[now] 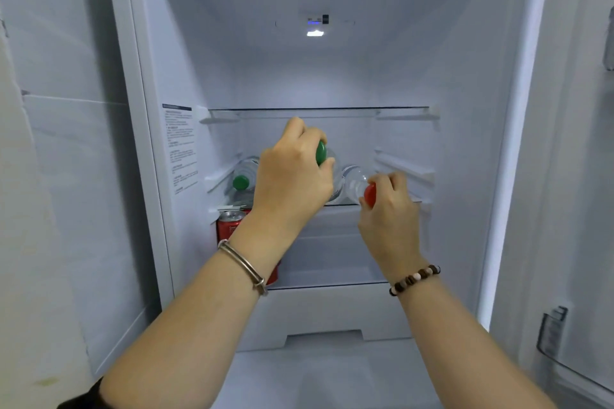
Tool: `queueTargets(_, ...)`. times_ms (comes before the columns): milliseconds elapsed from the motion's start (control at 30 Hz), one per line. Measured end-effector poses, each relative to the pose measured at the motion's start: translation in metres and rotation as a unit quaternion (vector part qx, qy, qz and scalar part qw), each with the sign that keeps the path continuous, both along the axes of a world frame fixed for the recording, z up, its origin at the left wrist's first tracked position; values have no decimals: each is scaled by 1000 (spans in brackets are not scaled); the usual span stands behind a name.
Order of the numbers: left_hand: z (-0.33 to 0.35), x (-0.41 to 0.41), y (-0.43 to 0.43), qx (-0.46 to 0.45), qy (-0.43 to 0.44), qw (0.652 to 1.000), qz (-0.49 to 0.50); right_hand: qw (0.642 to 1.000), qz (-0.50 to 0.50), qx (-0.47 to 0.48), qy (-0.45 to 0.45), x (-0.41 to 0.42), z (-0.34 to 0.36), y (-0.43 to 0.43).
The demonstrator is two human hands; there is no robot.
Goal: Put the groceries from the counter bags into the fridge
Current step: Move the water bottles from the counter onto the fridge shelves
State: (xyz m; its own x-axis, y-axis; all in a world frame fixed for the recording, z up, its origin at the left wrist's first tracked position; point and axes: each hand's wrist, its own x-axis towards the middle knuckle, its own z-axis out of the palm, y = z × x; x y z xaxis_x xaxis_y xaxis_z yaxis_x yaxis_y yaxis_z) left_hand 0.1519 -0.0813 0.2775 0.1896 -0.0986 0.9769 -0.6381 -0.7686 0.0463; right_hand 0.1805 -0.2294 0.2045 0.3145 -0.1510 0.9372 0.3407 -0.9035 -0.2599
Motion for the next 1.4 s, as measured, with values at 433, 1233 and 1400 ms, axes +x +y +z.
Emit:
queueTargets(433, -52, 72, -3, 122, 43, 991, 44, 993, -9, 21, 114, 25, -8, 1)
queueTargets(1233, -53, 187, 21, 170, 253, 946, 108, 968, -10, 17, 250, 107, 16, 29)
queueTargets(1400, -52, 194, 22, 171, 299, 936, 76, 962, 13, 43, 269, 122, 19, 30)
